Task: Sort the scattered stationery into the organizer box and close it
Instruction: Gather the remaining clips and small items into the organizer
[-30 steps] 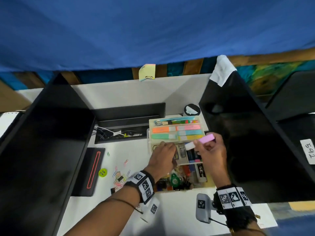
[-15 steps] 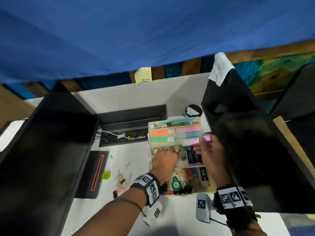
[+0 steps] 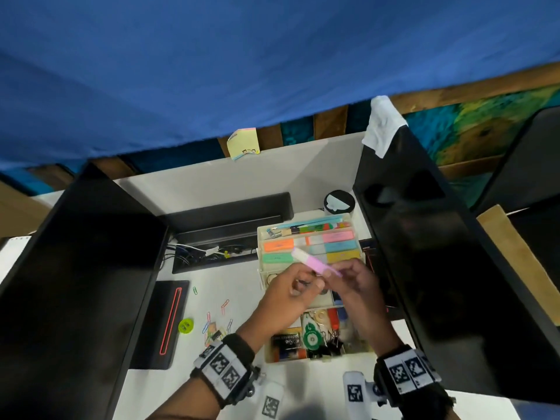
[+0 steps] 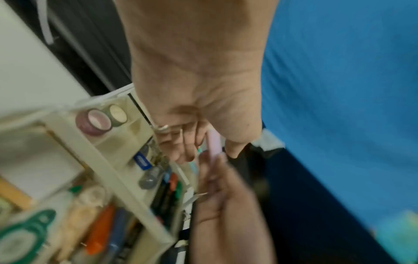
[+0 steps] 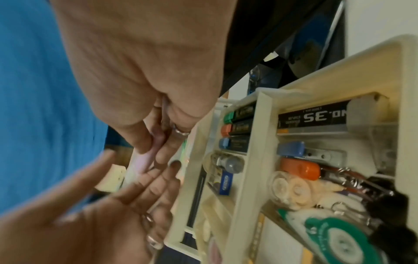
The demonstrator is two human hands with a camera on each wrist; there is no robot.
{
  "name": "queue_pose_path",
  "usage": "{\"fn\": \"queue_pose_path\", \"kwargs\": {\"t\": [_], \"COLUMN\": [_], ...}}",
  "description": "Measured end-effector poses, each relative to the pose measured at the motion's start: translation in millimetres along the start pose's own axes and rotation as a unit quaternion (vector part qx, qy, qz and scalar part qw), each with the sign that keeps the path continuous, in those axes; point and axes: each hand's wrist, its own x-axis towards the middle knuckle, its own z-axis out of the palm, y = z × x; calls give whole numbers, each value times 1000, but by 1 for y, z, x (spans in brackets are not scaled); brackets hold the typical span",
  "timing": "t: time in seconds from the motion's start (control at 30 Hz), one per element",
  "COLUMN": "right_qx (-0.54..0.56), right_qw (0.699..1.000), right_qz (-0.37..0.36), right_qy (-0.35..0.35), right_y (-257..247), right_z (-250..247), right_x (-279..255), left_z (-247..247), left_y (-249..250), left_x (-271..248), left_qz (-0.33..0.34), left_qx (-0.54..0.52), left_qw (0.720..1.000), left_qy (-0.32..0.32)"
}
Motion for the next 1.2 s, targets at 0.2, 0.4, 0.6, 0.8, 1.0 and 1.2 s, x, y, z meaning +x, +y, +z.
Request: {"fn": "queue_pose_path", "kwargs": {"t": [0.2, 0.4, 0.6, 0.8, 1.0, 1.2], "right_qx": [-160, -517, -589, -497, -476, -550], "right_qw": [974, 811, 771, 841, 852, 810], "right_qz": [-100, -229, -194, -196, -206, -183], "right_qy": [-121, -150, -143, -82, -66, -88], "right_y": [21, 28, 27, 34, 34, 31], "right_z": [36, 43, 47, 29, 9, 19], "right_x": [6, 33, 37, 35, 31, 30], "left_z": [-15, -50, -67, -59, -52, -54], "left_y": [-9, -14, -18, -20, -21, -29], "left_x": [9, 18, 29, 51, 57, 52], "left_qz": [-122, -38, -7, -49, -30, 43], "left_qx": [-100, 94, 153, 113, 248, 390], "left_qw": [983, 982, 973, 983, 962, 913], "left_qy": [96, 160, 170, 138, 111, 110]}}
